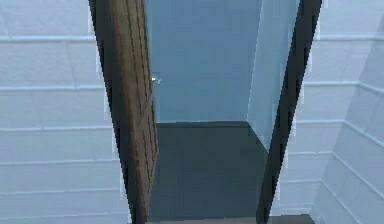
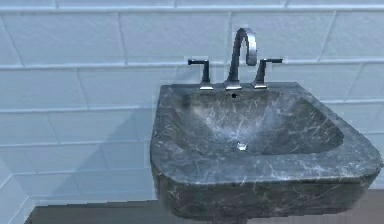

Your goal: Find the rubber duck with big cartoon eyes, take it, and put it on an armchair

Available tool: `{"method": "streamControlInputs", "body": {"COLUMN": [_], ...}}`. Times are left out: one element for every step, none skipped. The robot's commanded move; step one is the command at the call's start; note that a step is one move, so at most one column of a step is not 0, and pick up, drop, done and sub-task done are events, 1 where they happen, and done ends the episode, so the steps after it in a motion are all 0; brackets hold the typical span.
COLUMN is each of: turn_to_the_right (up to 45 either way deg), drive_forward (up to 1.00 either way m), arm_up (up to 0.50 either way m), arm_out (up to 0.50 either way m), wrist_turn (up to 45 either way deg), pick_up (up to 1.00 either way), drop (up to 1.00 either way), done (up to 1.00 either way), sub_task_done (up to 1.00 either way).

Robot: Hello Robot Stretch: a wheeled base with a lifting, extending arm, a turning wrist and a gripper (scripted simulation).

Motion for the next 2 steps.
{"method": "streamControlInputs", "body": {"turn_to_the_right": [0.0, -3.0], "drive_forward": [0.05, 0.00], "arm_up": [0.00, 0.00], "arm_out": [0.00, 0.00], "wrist_turn": [0.0, 0.0], "pick_up": [0.00, 0.00], "drop": [0.00, 0.00], "done": [0.00, 0.00], "sub_task_done": [0.00, 0.00]}}
